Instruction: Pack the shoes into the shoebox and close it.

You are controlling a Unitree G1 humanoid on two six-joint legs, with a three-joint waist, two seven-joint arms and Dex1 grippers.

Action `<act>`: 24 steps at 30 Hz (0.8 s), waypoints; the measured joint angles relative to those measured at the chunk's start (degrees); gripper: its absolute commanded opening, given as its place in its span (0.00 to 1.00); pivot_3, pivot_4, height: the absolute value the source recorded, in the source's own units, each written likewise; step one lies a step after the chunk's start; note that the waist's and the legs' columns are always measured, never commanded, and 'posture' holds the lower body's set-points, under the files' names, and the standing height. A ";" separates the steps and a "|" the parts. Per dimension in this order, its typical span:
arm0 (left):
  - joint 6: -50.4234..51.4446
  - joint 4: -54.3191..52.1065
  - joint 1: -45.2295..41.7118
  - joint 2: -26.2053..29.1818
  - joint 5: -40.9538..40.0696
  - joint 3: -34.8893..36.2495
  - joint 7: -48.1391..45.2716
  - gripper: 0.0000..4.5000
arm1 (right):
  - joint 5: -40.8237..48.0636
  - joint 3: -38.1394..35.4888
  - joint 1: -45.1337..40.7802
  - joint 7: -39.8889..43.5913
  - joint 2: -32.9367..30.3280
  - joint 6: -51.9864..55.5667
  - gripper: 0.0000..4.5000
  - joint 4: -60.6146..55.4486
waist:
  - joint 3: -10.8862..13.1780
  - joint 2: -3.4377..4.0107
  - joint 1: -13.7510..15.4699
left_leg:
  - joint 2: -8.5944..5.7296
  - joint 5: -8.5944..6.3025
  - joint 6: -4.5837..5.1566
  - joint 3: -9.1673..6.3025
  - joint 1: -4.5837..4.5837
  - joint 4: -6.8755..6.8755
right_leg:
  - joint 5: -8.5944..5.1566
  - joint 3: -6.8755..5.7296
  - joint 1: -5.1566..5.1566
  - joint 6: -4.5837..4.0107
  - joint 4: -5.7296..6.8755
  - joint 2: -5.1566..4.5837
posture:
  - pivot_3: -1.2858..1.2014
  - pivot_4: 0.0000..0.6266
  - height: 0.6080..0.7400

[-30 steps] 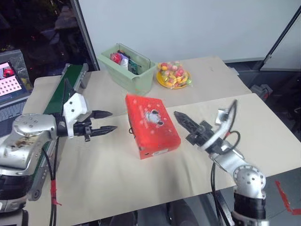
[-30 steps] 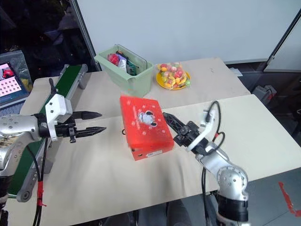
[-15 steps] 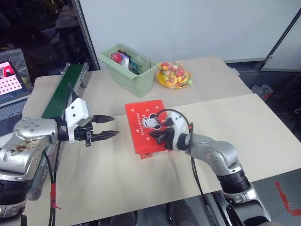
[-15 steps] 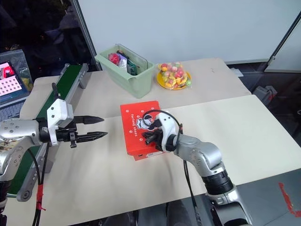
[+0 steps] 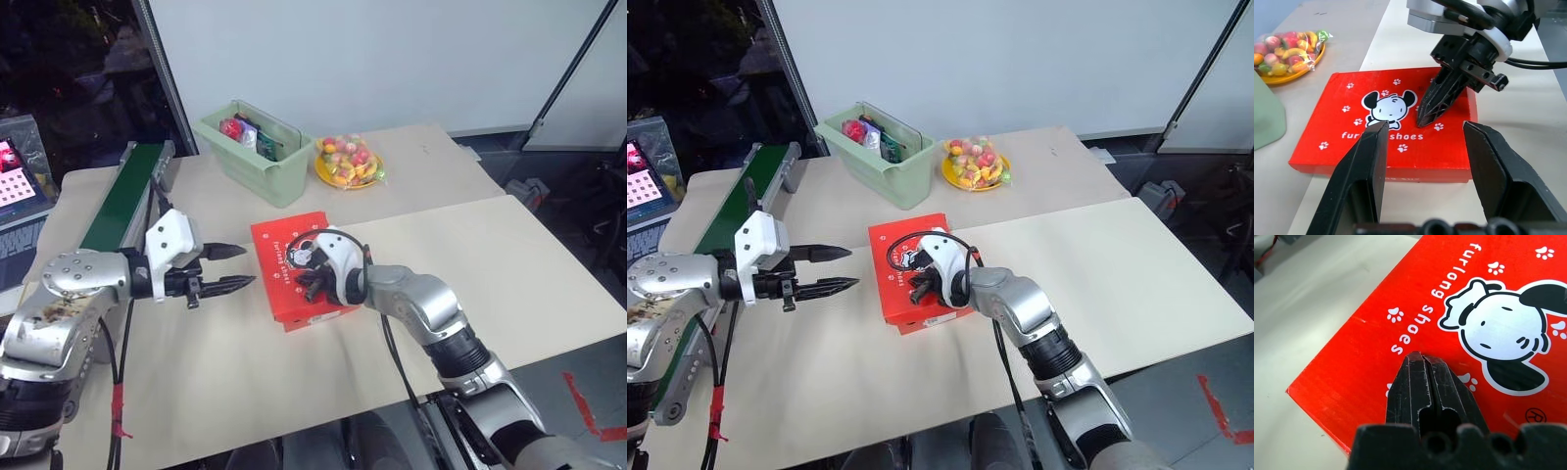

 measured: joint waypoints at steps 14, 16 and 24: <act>0.35 3.78 3.81 -17.11 4.07 6.82 26.12 0.57 | 29.18 -43.85 9.67 -7.42 -0.20 -0.89 0.00 -18.19 | 0.07 0.09 1.88 | -0.15 -0.12 -0.13 -0.20 -1.82 0.01 | 0.45 -0.11 -1.58 -0.70 -0.01 -0.19 | 0.52 0.24 1.00; -0.11 3.85 4.39 -18.84 5.05 7.85 29.23 0.57 | 23.97 -42.89 12.98 -10.05 -5.53 -2.05 0.00 -18.28 | 0.07 0.10 1.92 | -0.31 -0.12 -0.13 -0.04 -1.82 0.01 | 0.43 -0.13 -1.59 -0.66 -0.05 -0.35 | 0.52 0.24 1.00; -2.79 6.92 5.16 -24.50 6.66 12.54 37.92 0.57 | -10.35 -29.97 25.97 -20.34 -13.44 -24.51 0.00 -9.05 | 0.08 0.07 1.79 | -0.40 -0.04 -0.26 0.35 -1.46 0.17 | 0.38 -0.04 -1.17 -0.57 -0.03 -0.42 | 0.52 0.24 1.00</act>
